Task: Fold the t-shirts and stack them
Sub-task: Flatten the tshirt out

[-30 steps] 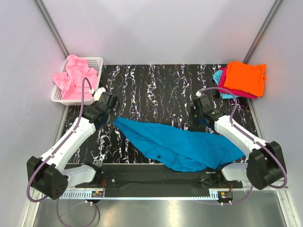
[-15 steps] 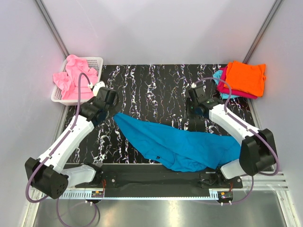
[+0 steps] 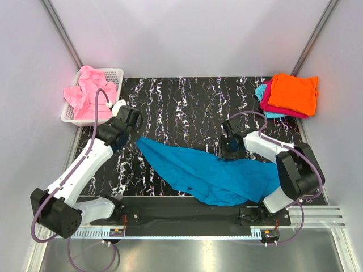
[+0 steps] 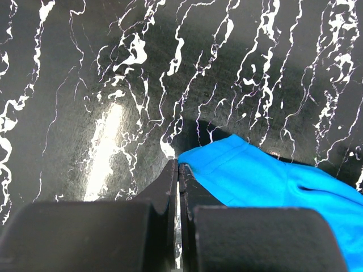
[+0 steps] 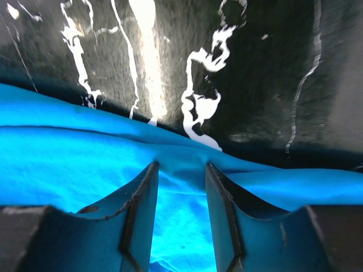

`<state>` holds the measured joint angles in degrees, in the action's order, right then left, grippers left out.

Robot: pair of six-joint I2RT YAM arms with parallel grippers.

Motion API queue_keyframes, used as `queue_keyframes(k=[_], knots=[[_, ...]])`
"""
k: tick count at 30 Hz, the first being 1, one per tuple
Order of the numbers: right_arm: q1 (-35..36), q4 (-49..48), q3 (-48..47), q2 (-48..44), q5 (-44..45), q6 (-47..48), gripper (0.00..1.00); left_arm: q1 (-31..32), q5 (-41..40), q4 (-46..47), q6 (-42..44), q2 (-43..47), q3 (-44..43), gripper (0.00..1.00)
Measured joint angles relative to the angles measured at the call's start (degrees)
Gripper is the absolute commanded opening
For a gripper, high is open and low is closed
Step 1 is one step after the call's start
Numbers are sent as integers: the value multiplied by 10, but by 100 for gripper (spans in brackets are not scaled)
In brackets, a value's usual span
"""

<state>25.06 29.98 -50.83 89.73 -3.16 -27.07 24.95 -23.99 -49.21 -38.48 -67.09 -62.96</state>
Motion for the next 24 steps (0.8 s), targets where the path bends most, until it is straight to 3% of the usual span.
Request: queue_keyframes(k=[2, 4, 5, 12, 17, 20, 24], knots=[[0, -6, 7, 3, -11, -2, 38, 0, 0, -2, 0, 0, 1, 0], [0, -11, 11, 4, -16, -2, 8, 0, 0, -2, 0, 0, 2, 0], [0, -13, 11, 4, -22, -3, 0, 0, 0, -2, 0, 0, 2, 0], [0, -16, 12, -2, -31, -13, 0, 0, 0, -3, 1, 0, 2, 0], [0, 26, 1, -90, -24, -17, 0, 0, -1, -7, 9, 2, 1, 0], [0, 71, -42, -165, -10, -17, 0, -1, -3, -16, 15, 2, -15, 0], [0, 123, -167, -208, 30, 4, 0, -8, -5, -24, 28, -15, -82, 0]])
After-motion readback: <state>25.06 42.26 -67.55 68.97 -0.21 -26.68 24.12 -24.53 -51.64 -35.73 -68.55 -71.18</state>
